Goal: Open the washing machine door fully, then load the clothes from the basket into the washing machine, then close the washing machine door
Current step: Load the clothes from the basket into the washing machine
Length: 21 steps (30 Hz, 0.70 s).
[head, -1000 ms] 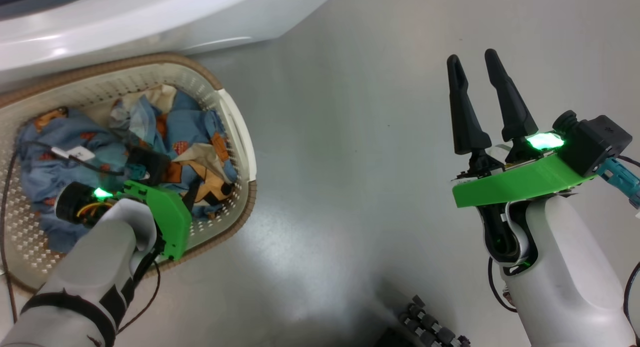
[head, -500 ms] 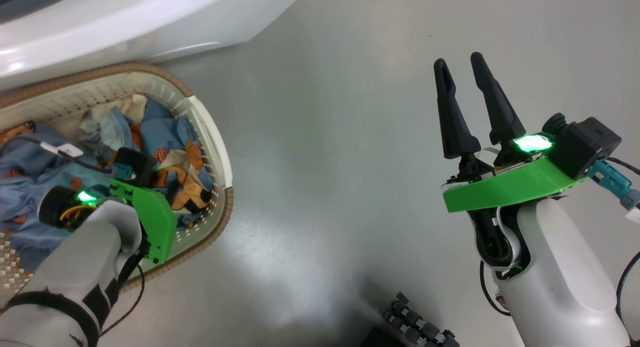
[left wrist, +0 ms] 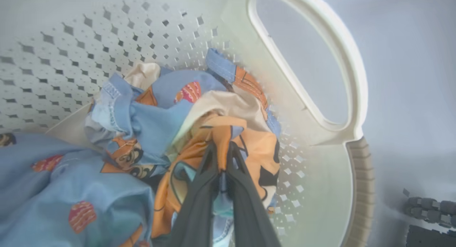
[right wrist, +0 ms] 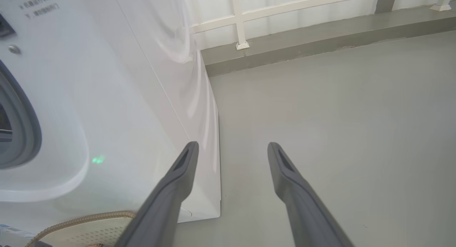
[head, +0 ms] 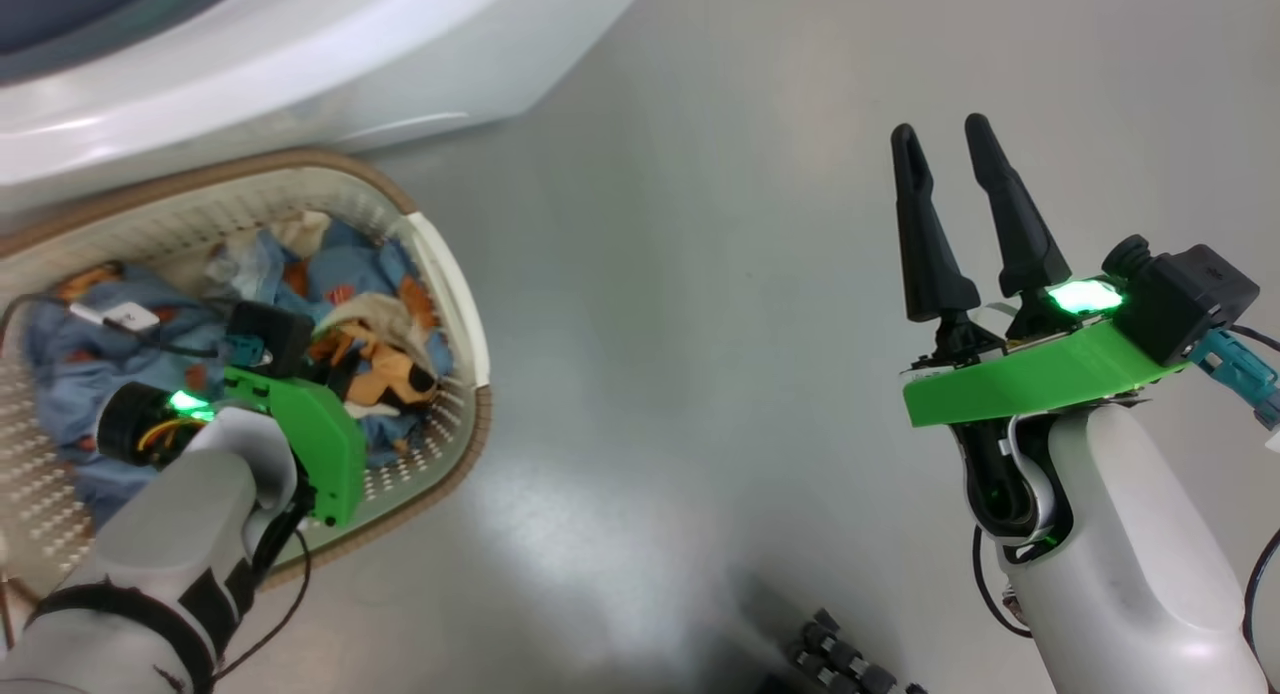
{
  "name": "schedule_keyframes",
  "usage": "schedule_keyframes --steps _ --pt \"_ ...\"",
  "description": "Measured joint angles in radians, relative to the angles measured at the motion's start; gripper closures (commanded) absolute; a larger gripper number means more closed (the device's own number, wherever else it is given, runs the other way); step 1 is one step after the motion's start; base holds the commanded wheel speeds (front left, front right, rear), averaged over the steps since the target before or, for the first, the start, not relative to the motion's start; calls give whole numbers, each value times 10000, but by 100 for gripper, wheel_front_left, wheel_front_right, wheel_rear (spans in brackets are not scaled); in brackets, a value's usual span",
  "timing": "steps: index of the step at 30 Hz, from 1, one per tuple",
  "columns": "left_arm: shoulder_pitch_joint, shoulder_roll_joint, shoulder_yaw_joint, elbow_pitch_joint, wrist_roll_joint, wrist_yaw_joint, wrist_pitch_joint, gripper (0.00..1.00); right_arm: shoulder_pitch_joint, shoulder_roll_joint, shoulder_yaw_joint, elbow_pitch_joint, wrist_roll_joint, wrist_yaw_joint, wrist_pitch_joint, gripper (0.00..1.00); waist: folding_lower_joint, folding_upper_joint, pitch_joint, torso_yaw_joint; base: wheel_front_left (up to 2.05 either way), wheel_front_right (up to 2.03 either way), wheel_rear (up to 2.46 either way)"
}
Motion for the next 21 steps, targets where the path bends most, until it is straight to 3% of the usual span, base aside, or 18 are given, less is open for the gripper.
schedule_keyframes --steps 14,21 --pt "552 -543 196 -56 -924 0 -1561 100 521 -593 -387 215 -245 0 0 0 -1 0 -1512 949 0 0 0" --pt "1169 -548 2021 -1126 29 2 -1563 100 1133 -926 -581 330 -245 0 0 0 -1 0 -2491 1481 0 0 0"
